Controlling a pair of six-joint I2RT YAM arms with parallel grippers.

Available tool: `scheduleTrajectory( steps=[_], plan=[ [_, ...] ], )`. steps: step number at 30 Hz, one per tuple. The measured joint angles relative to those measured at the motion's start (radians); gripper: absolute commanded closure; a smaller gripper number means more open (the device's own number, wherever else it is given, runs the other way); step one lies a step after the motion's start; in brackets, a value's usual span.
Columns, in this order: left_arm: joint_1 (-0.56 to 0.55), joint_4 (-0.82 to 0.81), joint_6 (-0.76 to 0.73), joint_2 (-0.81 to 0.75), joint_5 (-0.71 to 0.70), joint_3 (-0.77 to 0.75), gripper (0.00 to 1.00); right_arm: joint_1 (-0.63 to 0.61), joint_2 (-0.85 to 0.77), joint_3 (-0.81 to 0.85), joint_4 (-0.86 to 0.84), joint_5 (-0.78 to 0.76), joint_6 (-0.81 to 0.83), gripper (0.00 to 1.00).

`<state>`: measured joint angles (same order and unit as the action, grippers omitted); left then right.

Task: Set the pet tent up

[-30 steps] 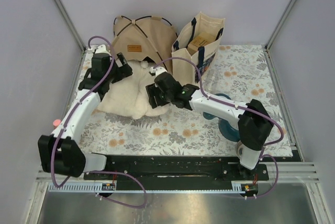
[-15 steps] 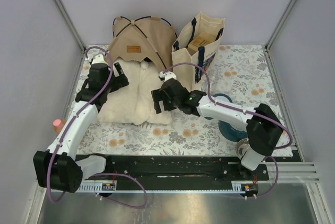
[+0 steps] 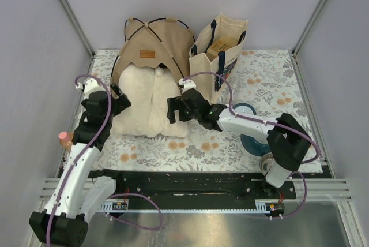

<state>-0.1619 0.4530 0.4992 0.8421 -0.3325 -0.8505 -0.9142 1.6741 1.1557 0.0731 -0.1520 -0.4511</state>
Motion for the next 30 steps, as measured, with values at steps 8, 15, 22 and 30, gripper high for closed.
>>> scheduleTrajectory(
  steps=[8, 15, 22, 30],
  plan=[
    [0.000, -0.002, 0.156, -0.006, 0.034, 0.265, 0.14, 0.013, 0.156, -0.016, -0.138, 0.076, -0.018, 0.63],
    [0.005, -0.186, 0.175, 0.133, 0.180, 0.283, 0.98, 0.014, 0.190, 0.056, -0.126, 0.090, 0.008, 1.00],
    [0.006, -0.216, 0.145, 0.243, 0.275, 0.137, 1.00, 0.019, 0.209, 0.349, 0.096, 0.081, 0.119, 1.00],
    [0.008, -0.238, 0.126, 0.344, 0.303, 0.047, 1.00, 0.031, 0.364, 0.694, 0.224, -0.002, 0.253, 1.00]
  ],
)
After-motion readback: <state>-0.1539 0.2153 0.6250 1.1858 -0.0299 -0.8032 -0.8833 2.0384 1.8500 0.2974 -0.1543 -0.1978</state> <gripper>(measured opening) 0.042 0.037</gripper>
